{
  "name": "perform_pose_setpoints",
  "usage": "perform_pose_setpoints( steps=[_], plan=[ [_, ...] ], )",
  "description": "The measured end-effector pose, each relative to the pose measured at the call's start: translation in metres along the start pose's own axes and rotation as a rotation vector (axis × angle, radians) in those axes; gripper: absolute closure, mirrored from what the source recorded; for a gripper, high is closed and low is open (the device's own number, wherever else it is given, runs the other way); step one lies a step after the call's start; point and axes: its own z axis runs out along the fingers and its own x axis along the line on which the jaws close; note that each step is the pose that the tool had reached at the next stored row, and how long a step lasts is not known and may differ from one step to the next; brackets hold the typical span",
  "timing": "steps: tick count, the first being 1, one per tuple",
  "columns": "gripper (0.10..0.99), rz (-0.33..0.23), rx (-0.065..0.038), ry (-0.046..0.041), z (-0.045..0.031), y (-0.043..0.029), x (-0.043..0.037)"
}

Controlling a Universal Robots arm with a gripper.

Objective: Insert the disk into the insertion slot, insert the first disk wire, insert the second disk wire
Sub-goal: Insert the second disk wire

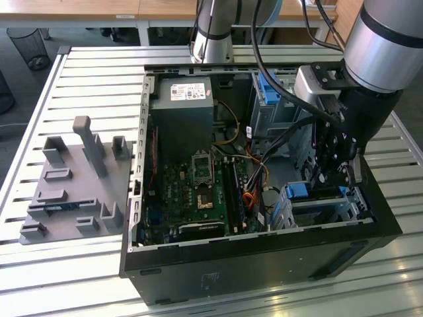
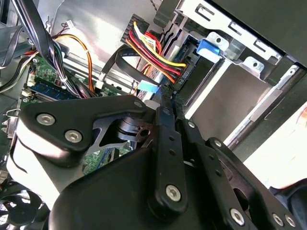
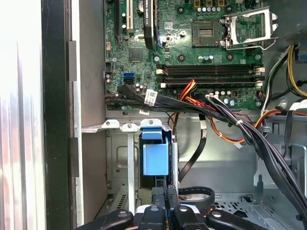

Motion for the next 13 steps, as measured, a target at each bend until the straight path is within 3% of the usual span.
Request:
perform_pose_setpoints(
  steps=[6, 7, 13],
  plan=[
    [0.933, 0.0, 0.0, -0.0004, 0.0002, -0.0001, 0.0],
    [0.871, 0.0, 0.0, -0.0004, 0.0002, -0.0001, 0.0],
    [0.871, 0.0, -0.001, -0.0002, -0.0025, -0.0001, 0.0]
  ],
)
